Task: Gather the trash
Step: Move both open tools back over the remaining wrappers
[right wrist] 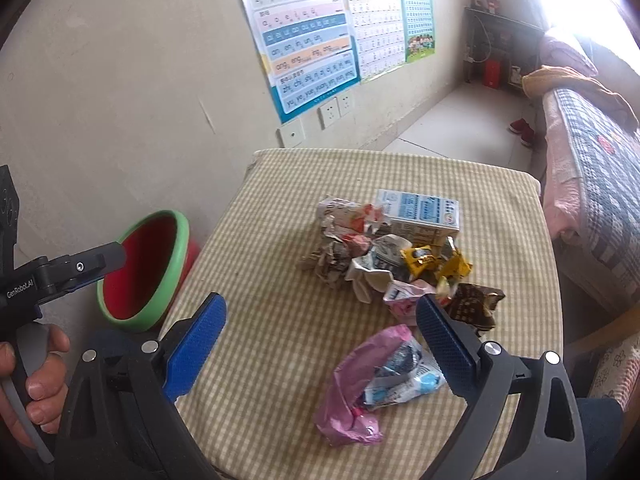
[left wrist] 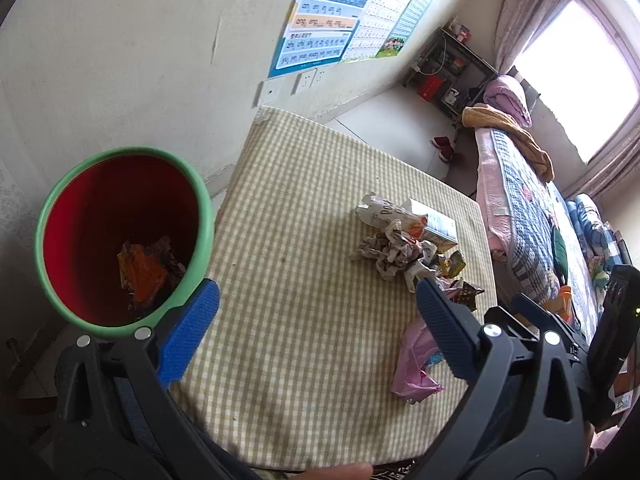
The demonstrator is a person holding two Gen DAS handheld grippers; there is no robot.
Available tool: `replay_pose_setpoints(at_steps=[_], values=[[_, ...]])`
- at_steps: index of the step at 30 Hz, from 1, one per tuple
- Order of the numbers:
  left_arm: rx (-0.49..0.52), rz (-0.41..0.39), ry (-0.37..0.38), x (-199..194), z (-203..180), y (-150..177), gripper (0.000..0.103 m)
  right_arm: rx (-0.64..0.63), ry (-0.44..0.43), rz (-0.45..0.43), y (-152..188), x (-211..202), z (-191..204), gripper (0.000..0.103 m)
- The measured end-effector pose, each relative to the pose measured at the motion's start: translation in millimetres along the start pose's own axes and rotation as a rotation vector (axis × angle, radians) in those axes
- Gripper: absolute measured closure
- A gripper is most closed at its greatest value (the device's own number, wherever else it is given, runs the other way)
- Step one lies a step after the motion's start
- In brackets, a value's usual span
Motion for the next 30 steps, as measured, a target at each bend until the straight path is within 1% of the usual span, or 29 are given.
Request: replay_pose_setpoints(at_steps=[6, 15, 21, 30], values=[[0.058, 0.014, 0.019, 11, -40, 1, 0.007, 0.058, 0.041, -0.021, 6, -19, -42, 0.010], [0.112, 0.050, 0.030, 36, -75, -1, 0.007, 0.148, 0.099, -0.029, 13, -30, -96, 0.010], [0.135, 0.075, 0.034, 57, -93, -6, 0.007, 0.194, 0.118, -0.013, 17, -23, -123, 0.010], [0.166, 0.120, 0.022, 99, -106, -13, 0.007, 0.269, 0.131, 0.034, 22, 5, -156, 0.011]])
Point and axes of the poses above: each gripper's, at about its wrist camera, not at the fingertips, and x roughly the way its jaws point, z to its left, y to its underside, the point moved 5 cm from there along x, roughly the way its jaws point, and after that the axes turned 11 degrees about -y, right-handed, at the moved point
